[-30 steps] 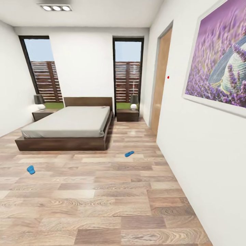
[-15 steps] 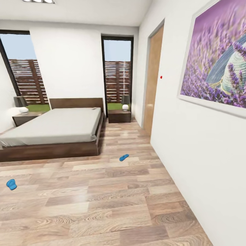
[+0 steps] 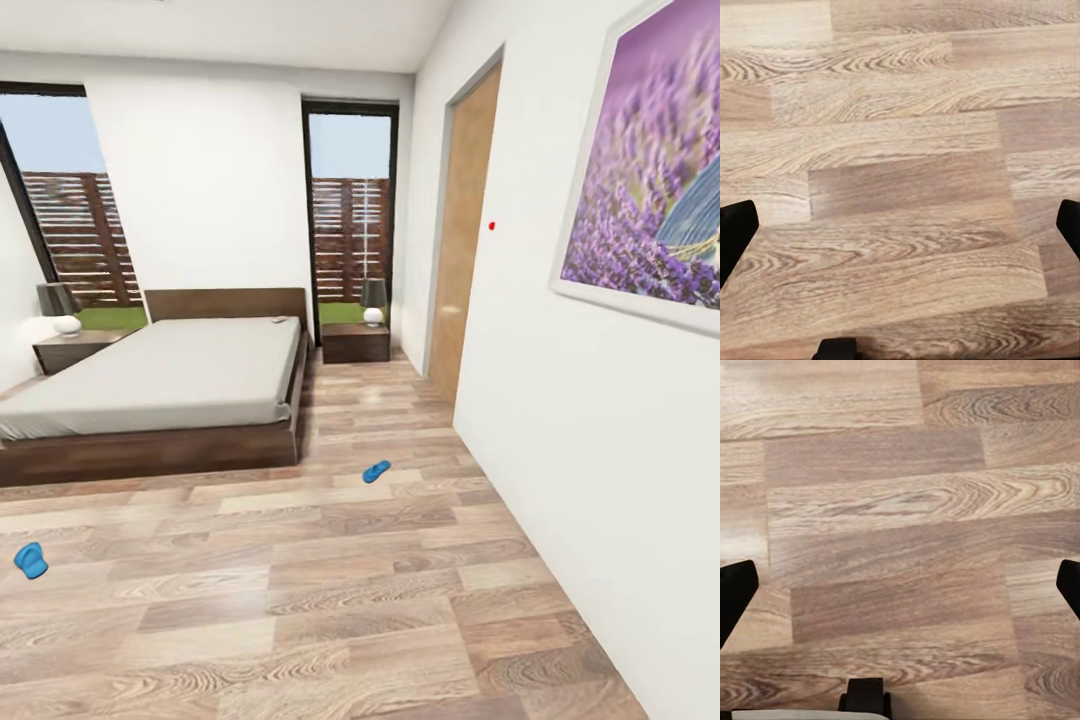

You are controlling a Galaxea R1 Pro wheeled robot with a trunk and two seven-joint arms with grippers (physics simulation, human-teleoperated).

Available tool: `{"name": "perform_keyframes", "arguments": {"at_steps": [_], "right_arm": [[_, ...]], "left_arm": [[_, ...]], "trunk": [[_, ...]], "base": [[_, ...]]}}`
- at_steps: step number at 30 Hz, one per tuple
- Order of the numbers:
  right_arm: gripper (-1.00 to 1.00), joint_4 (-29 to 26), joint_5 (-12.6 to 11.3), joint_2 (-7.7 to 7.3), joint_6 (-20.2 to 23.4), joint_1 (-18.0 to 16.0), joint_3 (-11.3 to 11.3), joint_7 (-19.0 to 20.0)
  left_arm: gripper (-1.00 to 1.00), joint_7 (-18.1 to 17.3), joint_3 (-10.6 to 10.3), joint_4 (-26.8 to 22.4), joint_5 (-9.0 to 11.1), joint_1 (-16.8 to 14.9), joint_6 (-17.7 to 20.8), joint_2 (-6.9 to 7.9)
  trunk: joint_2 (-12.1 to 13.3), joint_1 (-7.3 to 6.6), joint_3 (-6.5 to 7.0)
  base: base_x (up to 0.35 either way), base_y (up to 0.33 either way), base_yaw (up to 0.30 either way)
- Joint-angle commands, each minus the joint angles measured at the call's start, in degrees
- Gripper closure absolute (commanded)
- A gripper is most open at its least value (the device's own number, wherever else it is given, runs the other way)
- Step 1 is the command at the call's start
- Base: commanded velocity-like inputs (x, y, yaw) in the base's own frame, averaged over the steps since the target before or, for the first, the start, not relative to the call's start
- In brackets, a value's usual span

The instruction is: In the bedroom, move the book from the bed onto either nightstand, and place the two sandals side by side next to the bed.

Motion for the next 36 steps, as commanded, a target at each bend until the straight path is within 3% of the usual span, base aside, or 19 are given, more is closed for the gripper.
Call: {"name": "perform_keyframes", "arguments": {"at_steps": [1, 8, 29, 34, 36], "right_arm": [[-1.0, 0.0, 0.0, 0.01, -0.2, 0.0, 0.0, 0.0], [-1.0, 0.0, 0.0, -0.02, -0.2, 0.0, 0.0, 0.0], [-1.0, -0.9, 0.2, 0.12, -1.4, -0.1, 0.0, -0.2], [-1.0, -5.9, 0.1, 0.15, -2.8, -0.6, 0.0, 0.0], [-1.0, -8.7, -0.2, 0.15, -3.0, -0.7, -0.1, 0.1]], "left_arm": [[-1.0, -0.1, 0.0, 0.0, 0.0, 0.0, -0.1, 0.0], [-1.0, -0.1, -0.1, 0.0, -0.1, 0.0, -0.1, 0.0], [-1.0, 0.0, 0.0, -0.8, -0.2, -0.1, -0.1, -0.52], [-1.0, 0.0, -0.3, -4.2, -1.2, -0.9, -0.1, -0.72], [-1.0, 0.0, -1.5, -5.7, -1.4, -1.7, 0.0, -1.01]], "trunk": [[0.0, 0.02, -0.05], [0.0, 0.02, -0.05], [0.0, 0.02, -0.05], [0.0, 0.02, -0.05], [0.0, 0.02, -0.05]], "base": [[0.19, 0.285, 0.0], [0.25, 0.207, 0.0], [0.328, 0.036, 0.0], [0.331, 0.013, 0.0], [0.331, 0.003, 0.0]]}}
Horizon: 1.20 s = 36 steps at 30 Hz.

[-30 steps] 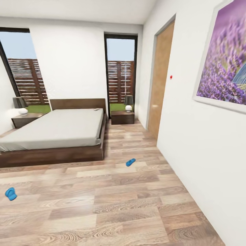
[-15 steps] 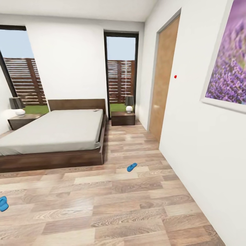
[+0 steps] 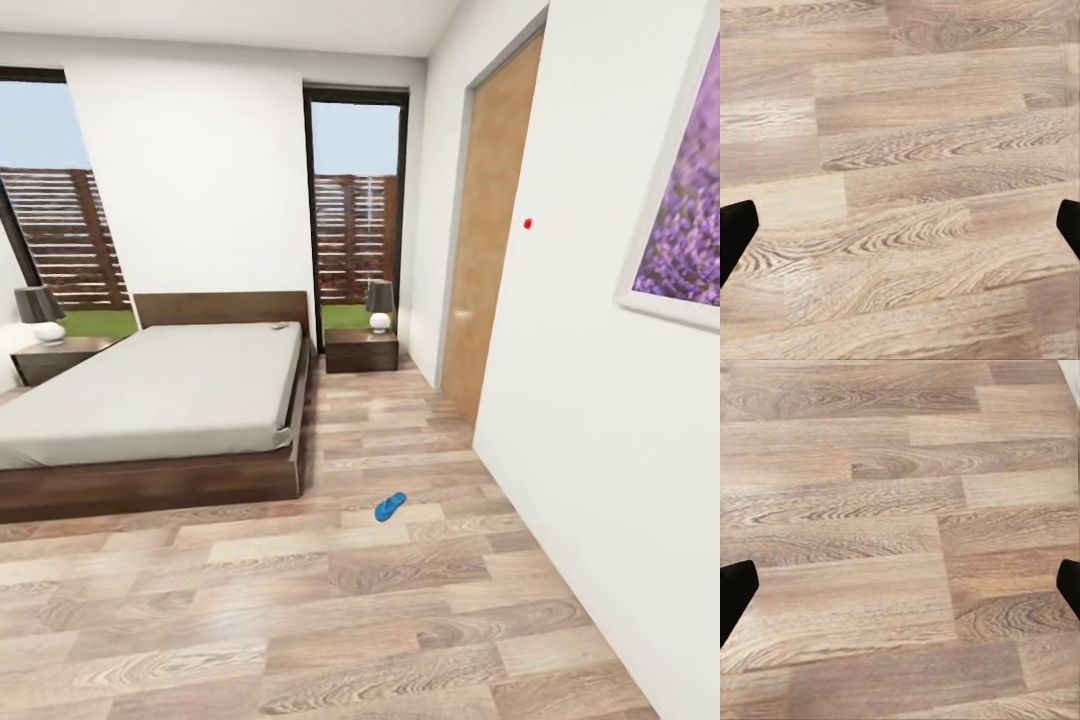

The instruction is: In the bedroom, move the book from the bed onto either nightstand, and place the two sandals side by side next to the bed.

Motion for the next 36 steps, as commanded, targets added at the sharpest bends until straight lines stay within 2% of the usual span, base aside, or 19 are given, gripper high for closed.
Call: {"name": "perform_keyframes", "arguments": {"at_steps": [1, 5, 9, 13, 21, 23, 26, 30, 36], "right_arm": [[-1.0, -0.4, -0.1, 0.0, -0.2, 0.0, 0.0, 0.1], [-1.0, -1.6, -0.2, 0.0, -0.2, -0.1, 0.0, 0.1], [-1.0, -2.5, -0.3, 0.07, -0.3, -0.2, 0.0, 0.2], [-1.0, -2.4, -0.5, 0.25, -0.3, -0.2, -0.1, 0.2], [-1.0, -1.6, -0.6, 0.26, -0.3, -0.2, 0.0, 0.1], [-1.0, 0.7, -0.5, 0.23, -0.5, -0.2, -0.2, 0.0], [-1.0, 0.8, -0.5, 0.26, -0.8, -0.2, -0.2, 0.0], [-1.0, 0.9, -0.5, 0.26, -1.8, -0.2, -0.2, 0.1], [-1.0, 1.0, -0.5, 0.27, -2.4, -0.2, -0.3, 0.1]], "left_arm": [[-1.0, 0.0, -0.3, -0.3, -0.2, -0.2, -0.1, -0.12], [-1.0, 0.2, -2.2, -0.6, -0.2, -2.0, 0.4, -0.64], [-1.0, 0.3, -4.6, 0.1, -0.2, -5.1, 0.7, -1.35], [-1.0, 0.3, -5.7, 0.7, -0.2, -6.0, 0.7, -2.14], [-1.0, 0.6, -5.8, 2.0, 0.3, -6.4, 0.8, -2.37], [-1.0, 0.7, -5.7, 4.5, 0.6, -6.5, 0.8, -2.06], [-1.0, 0.7, -5.7, 4.8, 0.6, -6.5, 0.8, -2.01], [-1.0, 0.7, -5.6, 5.1, 0.7, -6.5, 0.5, -1.93], [-1.0, 0.6, -5.6, 5.2, 0.6, -6.4, 0.0, -2.14]], "trunk": [[0.0, 0.04, -0.05], [0.0, 0.04, -0.05], [0.0, 0.04, -0.05], [0.0, 0.04, -0.05], [0.0, 0.04, -0.05], [0.0, 0.04, -0.05], [0.0, 0.04, -0.05], [0.0, 0.04, -0.05], [0.0, 0.04, -0.05]], "base": [[0.331, 0.002, 0.0], [0.331, 0.001, 0.0], [0.331, 0.0, 0.0], [0.331, 0.0, 0.0], [0.331, 0.003, 0.0], [0.33, 0.087, 0.0], [0.325, 0.162, -0.03], [0.279, 0.176, -0.179], [0.059, 0.039, -0.278]]}}
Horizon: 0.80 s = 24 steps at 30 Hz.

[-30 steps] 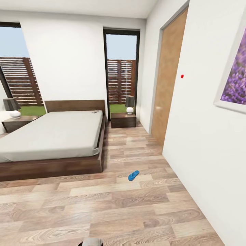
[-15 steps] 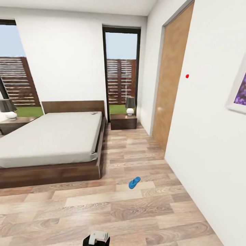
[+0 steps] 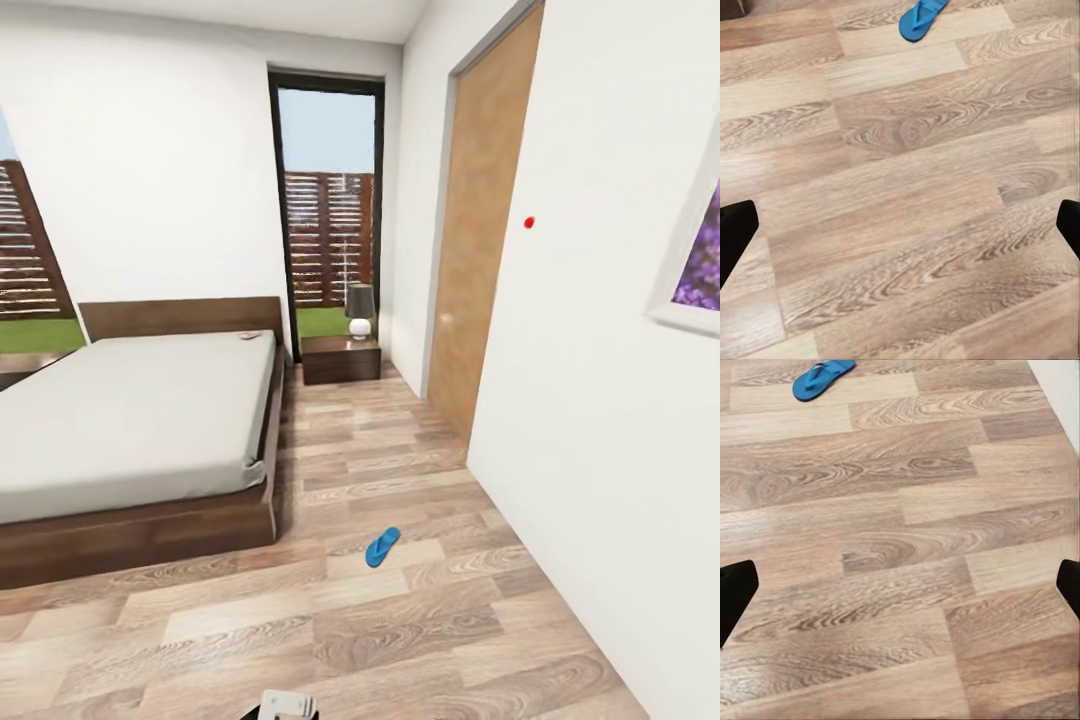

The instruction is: In the bedroom, move the book from the bed onto either nightstand, and place the two sandals side by side next to the bed.

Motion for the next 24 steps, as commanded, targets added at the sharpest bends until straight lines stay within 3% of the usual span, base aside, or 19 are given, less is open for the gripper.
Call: {"name": "perform_keyframes", "arguments": {"at_steps": [1, 9, 19, 22, 24], "right_arm": [[-1.0, 0.0, -0.1, -0.01, -0.2, 0.0, 0.0, 0.1], [-1.0, 0.1, -0.1, -0.15, -0.2, 0.0, 0.0, 0.1], [-1.0, -0.7, 0.2, -0.27, -0.3, 0.0, 0.1, 0.1], [-1.0, -4.6, 0.7, -0.33, 0.1, -0.2, 0.2, -0.2], [-1.0, -9.9, 0.8, -0.31, 3.6, -1.9, 0.4, -0.3]], "left_arm": [[-1.0, 0.0, 0.0, 0.0, -0.1, 0.0, -0.1, -0.04], [-1.0, -0.5, -0.2, 0.0, -0.2, 0.0, -0.7, -0.15], [-1.0, 0.0, -0.1, -0.8, 0.0, 0.0, -0.4, -0.1], [-1.0, -0.1, -0.1, -3.6, 0.0, 0.0, 2.3, -0.08], [-1.0, -0.2, -0.2, -10.4, -0.1, -0.1, 8.8, 0.17]], "trunk": [[0.0, 0.0, -0.06], [0.0, 0.0, -0.06], [0.0, 0.0, -0.06], [0.0, 0.0, -0.06], [0.0, 0.0, -0.06]], "base": [[0.018, 0.012, -0.291], [0.005, 0.003, -0.266], [0.0, 0.0, -0.035], [0.0, 0.0, 0.0], [0.051, 0.07, 0.0]]}}
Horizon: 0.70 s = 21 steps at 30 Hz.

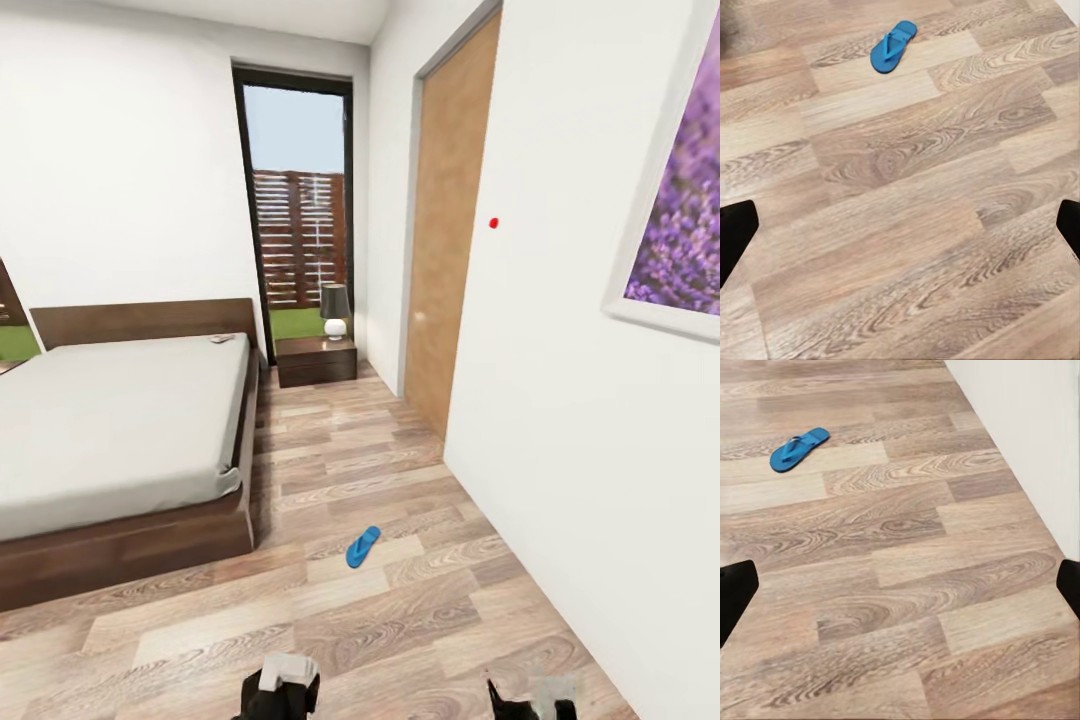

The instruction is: In the bedroom, move the book from the bed onto either nightstand, and place the two sandals side by side next to the bed.

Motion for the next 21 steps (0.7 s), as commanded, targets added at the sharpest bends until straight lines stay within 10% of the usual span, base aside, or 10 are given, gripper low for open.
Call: {"name": "perform_keyframes", "arguments": {"at_steps": [1, 11, 21], "right_arm": [[-1.0, -1.2, 0.0, -0.01, 2.4, -1.0, 0.1, 0.1], [-1.0, -3.3, -0.5, 0.08, 15.7, -13.3, 0.6, 0.8], [-1.0, -5.7, -0.1, 0.55, 15.2, -13.9, 0.7, 2.3]], "left_arm": [[-1.0, -0.1, 0.0, -2.7, -0.1, 0.0, 2.6, 0.06], [-1.0, 0.3, 0.1, -9.8, -0.1, -9.1, 8.3, -0.01], [-1.0, -0.2, 0.1, 9.7, 4.0, -22.9, 6.3, -0.45]], "trunk": [[0.0, 0.01, -0.07], [0.0, 0.01, -0.07], [0.0, 0.01, -0.07]], "base": [[0.099, 0.15, 0.0], [0.227, 0.209, 0.0], [0.167, 0.264, -0.043]]}}
